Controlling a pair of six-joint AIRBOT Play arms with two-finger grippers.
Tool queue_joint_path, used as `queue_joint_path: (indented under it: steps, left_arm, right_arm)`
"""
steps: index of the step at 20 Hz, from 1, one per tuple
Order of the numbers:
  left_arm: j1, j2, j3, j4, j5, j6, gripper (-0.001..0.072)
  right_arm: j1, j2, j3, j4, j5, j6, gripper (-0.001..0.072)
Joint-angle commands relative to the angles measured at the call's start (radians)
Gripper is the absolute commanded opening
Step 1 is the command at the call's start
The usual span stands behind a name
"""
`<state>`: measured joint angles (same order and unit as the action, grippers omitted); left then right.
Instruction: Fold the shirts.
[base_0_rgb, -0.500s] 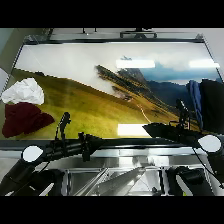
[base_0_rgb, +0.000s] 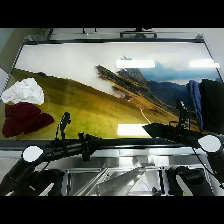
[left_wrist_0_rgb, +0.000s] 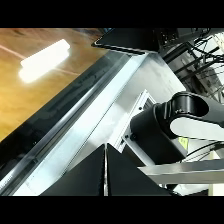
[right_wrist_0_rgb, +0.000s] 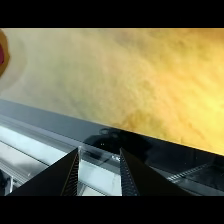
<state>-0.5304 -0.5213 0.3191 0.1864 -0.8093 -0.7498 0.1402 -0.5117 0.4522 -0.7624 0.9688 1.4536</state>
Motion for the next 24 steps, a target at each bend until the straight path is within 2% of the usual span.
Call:
queue_joint_path:
  steps: [1, 13, 17, 19, 20, 21, 24]
  left_arm:
    - [-0.001, 0.001, -0.001, 0.002, 0.000, 0.000, 0.0032]
    - [-0.001, 0.001, 0.000, -0.005, 0.034, 0.000, 0.0032]
    - [-0.001, 0.001, 0.002, -0.069, 0.034, -0.002, 0.0032]
    - [0.003, 0.001, 0.008, -0.069, 0.087, 0.001, 0.0026]
    - [0.026, 0.001, 0.027, -0.038, 0.104, -0.022, 0.0013]
    - [0.075, 0.001, 0.064, 0.030, 0.106, -0.105, 0.0013]
    - [0.410, 0.000, 0.257, 0.488, 0.026, -0.481, 0.0016]
  right_arm:
    - [0.000, 0.000, 0.000, 0.000, 0.000, 0.000, 0.0299]
    - [0.000, 0.000, 0.000, 0.001, 0.000, 0.000, 0.0298]
    - [0.000, 0.000, 0.000, 0.008, -0.026, 0.001, 0.0298]
    - [0.000, 0.000, 0.000, 0.030, -0.025, 0.001, 0.0299]
    - [0.000, 0.000, 0.000, 0.048, -0.026, 0.001, 0.0298]
    - [0.000, 0.000, 0.000, 0.074, -0.026, 0.001, 0.0298]
    - [0.000, 0.000, 0.000, 0.139, -0.042, 0.000, 0.0297]
